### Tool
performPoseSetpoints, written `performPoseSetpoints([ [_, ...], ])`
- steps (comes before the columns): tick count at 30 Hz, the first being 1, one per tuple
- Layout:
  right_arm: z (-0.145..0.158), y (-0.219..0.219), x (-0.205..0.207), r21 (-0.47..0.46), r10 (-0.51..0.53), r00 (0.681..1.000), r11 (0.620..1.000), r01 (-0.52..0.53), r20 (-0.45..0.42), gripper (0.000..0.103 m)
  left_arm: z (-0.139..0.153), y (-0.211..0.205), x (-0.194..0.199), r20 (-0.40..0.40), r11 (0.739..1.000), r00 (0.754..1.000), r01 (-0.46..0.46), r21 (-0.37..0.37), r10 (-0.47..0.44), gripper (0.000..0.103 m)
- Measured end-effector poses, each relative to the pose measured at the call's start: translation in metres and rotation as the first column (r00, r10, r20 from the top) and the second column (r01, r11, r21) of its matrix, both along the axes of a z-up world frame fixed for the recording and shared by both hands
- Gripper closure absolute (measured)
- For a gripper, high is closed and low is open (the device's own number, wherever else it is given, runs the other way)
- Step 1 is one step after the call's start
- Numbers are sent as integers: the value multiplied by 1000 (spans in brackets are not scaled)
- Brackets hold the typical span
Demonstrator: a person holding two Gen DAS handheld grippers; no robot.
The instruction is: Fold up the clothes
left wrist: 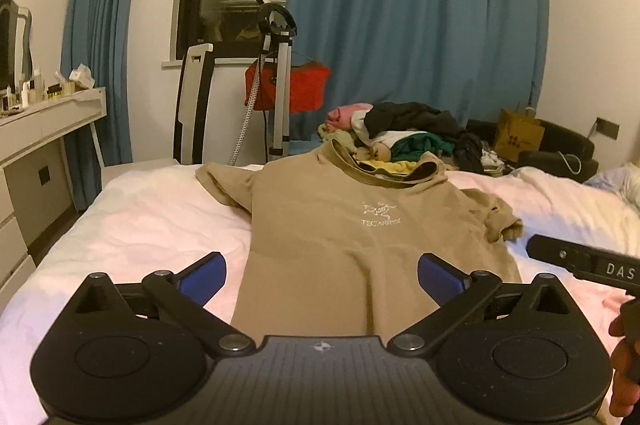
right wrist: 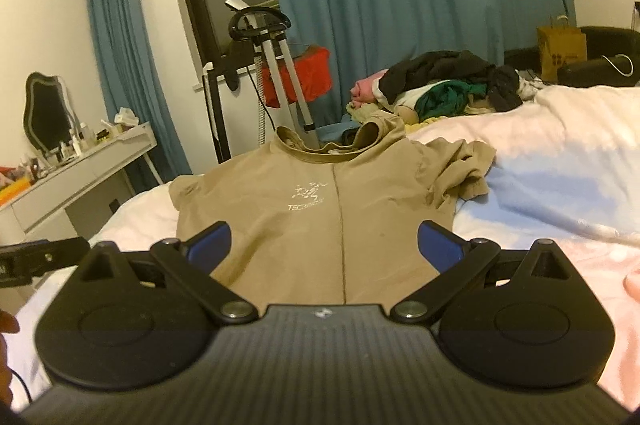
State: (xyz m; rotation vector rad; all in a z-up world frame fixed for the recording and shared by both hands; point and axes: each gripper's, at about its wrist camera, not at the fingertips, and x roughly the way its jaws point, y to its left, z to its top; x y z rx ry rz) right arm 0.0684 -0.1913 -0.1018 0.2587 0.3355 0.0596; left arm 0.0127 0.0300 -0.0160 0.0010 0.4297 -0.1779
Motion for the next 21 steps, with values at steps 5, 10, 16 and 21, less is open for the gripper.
performPoseSetpoints([
  [5, 1, 14, -2, -32, 17, 1000, 999, -16, 14, 2, 2, 2, -3, 17, 999, 1000, 17, 35, -17, 0],
  [10, -1, 25, -1, -51, 29, 1000, 998, -28, 8, 2, 9, 2, -10, 17, 998, 1000, 21, 65, -22, 1],
  [16, -8, 32, 7, -26, 37, 999, 999, -38, -22, 2, 12, 0, -11, 31, 993, 999, 37, 113, -41, 0],
  [21, -13, 35, 19, -22, 85, 995, 996, -86, -61, 5, 10, 2, -3, 48, 990, 999, 2, 142, -9, 1],
])
